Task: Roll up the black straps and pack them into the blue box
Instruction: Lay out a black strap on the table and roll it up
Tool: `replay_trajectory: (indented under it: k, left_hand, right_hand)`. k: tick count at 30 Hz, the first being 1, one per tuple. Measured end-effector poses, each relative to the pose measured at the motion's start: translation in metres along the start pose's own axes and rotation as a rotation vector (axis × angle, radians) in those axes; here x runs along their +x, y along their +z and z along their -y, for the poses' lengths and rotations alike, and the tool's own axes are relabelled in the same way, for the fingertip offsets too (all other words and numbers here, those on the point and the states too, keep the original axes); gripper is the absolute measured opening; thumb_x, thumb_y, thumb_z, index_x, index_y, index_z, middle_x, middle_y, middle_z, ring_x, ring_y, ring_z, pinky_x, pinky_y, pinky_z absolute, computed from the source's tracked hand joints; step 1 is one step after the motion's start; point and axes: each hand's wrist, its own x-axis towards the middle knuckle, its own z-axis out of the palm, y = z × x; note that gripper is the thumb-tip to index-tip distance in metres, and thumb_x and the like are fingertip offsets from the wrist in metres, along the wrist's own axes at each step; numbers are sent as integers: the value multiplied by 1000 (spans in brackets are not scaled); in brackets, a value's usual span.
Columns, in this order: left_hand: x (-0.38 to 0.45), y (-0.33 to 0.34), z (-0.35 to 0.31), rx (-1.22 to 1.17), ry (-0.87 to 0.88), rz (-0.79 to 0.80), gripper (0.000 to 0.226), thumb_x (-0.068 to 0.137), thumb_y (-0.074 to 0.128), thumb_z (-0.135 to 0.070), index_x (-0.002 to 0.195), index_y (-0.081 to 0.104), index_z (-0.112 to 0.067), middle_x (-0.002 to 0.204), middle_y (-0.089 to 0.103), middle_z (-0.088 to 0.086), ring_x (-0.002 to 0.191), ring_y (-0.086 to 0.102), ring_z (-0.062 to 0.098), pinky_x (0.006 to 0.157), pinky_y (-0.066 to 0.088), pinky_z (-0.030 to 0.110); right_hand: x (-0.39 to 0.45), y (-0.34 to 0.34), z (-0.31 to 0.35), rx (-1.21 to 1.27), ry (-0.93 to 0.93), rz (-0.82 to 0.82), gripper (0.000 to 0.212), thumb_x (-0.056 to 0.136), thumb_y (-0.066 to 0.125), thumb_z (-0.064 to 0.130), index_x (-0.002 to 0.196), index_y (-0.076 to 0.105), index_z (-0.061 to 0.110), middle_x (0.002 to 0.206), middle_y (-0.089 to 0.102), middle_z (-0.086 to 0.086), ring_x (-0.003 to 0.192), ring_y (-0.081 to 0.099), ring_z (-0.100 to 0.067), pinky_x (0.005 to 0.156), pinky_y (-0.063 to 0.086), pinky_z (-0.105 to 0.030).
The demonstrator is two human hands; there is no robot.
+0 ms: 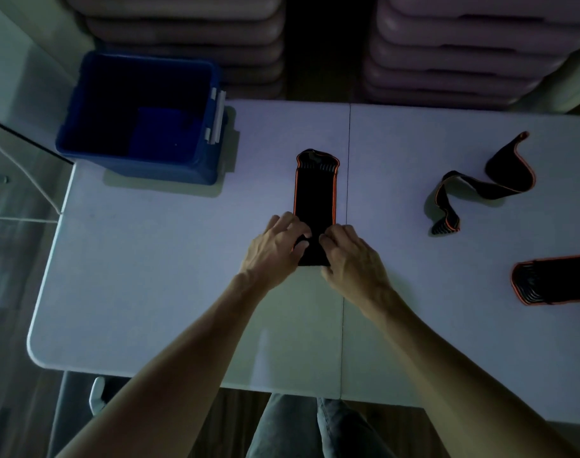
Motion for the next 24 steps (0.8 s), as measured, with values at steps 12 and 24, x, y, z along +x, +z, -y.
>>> replay_trajectory:
  k: [12, 24]
  left_hand:
    - [21, -10, 12, -108, -72, 124, 42, 84, 54, -49, 114, 63, -21, 113, 61, -4, 109, 52, 16, 82, 53, 40]
    - [57, -8, 16, -348, -328, 7, 33, 92, 59, -44, 110, 51, -18, 89, 64, 8, 78, 62, 29, 63, 49, 37]
  right_hand:
    - [45, -23, -26, 388, 236, 250, 48, 84, 64, 32, 130, 54, 27, 111, 60, -1, 101, 58, -20, 85, 55, -42]
    - [42, -4, -16, 222, 187, 51, 77, 79, 76, 25, 143, 34, 23, 144, 37, -2, 117, 49, -24, 76, 59, -42]
